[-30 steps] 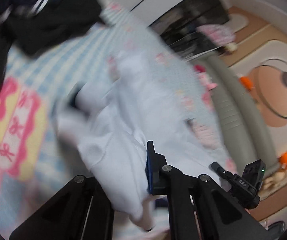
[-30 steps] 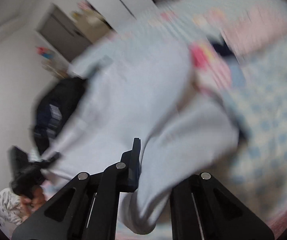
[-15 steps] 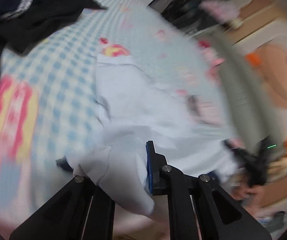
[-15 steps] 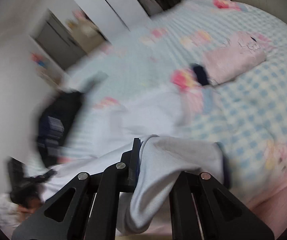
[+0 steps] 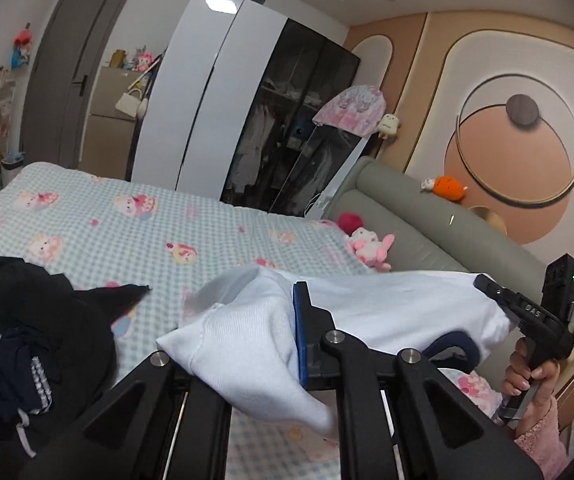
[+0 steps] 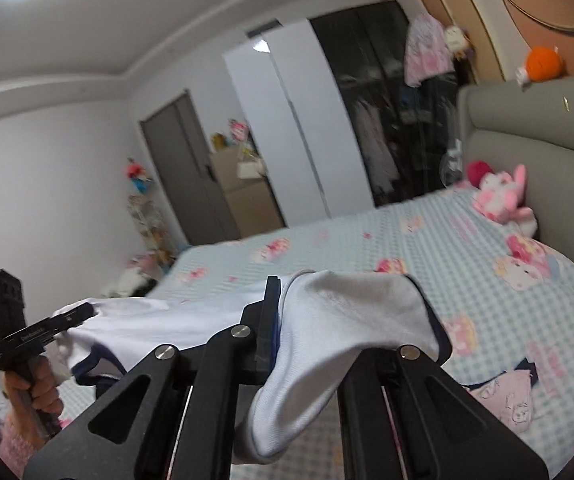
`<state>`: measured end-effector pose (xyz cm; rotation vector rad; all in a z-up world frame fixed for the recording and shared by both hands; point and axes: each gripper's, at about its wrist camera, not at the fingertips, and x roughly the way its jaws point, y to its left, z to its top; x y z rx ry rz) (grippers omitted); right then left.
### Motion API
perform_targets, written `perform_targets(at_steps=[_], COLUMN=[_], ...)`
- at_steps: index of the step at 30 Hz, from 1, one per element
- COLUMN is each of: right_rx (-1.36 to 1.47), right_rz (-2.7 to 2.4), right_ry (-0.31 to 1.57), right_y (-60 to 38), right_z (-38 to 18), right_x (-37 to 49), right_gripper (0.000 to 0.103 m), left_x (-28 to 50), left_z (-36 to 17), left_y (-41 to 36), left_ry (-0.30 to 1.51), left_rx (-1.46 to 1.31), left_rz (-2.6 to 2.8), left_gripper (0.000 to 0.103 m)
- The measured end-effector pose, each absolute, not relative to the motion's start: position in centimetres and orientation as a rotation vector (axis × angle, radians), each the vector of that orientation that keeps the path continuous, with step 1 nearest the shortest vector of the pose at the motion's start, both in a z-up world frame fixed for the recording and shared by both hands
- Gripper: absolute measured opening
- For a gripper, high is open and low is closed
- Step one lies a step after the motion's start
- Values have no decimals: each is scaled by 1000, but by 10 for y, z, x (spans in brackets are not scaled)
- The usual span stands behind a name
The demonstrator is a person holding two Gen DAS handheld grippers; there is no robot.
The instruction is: Fold clothes
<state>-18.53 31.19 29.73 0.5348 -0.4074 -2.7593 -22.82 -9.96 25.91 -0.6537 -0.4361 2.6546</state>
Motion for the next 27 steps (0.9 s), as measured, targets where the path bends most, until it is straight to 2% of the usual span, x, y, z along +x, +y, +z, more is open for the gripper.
perform_targets(at_steps=[2,5,13,16,19,21,24,25,26,27], right_rx=[592,787,1481,1572,1475,1423,1353,1350,1353,1362], right_rz=[-2729,-2660,-2508,-2442,-2433,-2423,-2400,-2390,-2381,-2380], right_ry=[-441,-538,-614,-693,-818,-849,-860,-828,-787,-744], right_y=[308,302,285,292,305,305,300,294,287,281], right_z=[274,197,-91,-147,-145,-136,-124,-123,-124,-126], right_x=[-171,-157,-156,-151,-139,-127,-106,-102,-101,-100], right_gripper=[5,5,7,8,15,23,28,30,37,38], left_x=[-221,-213,-194,-172,-151,-137,-117,-111,-107,-103], left_z=[219,123,-160,-179,-172,-166,-161,-161,-162,-165], left_y=[-104,-114,-131,-148,-153,-148,-140,-138,-135,-131], left_ry=[-488,-607,-877,-1068,-1058,-1015,-981,-999,-1025,-1053], left_rx=[-767,-975,-1592,-1476,-1391,-1355,-1295,-1262,-1235,-1210], left_rz=[2640,2595,2345,2274,2319,2337,2334,2312,2287,2260], left_gripper=[11,11,13,17,32,35,36,39,40,42])
